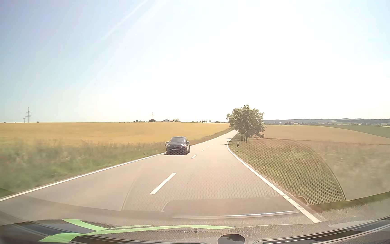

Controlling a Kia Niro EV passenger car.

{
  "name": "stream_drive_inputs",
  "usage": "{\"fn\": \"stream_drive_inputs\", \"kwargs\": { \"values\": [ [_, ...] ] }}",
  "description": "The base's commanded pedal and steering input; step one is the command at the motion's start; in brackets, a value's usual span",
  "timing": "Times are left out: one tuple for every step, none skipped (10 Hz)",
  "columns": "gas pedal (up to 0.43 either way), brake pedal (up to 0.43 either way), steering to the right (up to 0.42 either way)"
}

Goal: Follow the waypoints while adhering to traffic rules and regulations

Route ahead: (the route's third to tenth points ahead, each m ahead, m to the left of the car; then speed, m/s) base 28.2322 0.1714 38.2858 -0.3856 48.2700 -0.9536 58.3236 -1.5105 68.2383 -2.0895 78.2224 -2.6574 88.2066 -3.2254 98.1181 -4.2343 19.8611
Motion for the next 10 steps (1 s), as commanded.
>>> {"fn": "stream_drive_inputs", "kwargs": {
  "values": [
    [0.157,0.0,0.006],
    [0.157,0.0,0.006],
    [0.157,0.0,0.005],
    [0.157,0.0,0.005],
    [0.157,0.0,0.004],
    [0.157,0.0,0.004],
    [0.157,0.0,0.004],
    [0.15,0.0,0.004],
    [0.15,0.0,0.004],
    [0.15,0.0,0.003]
  ]
}}
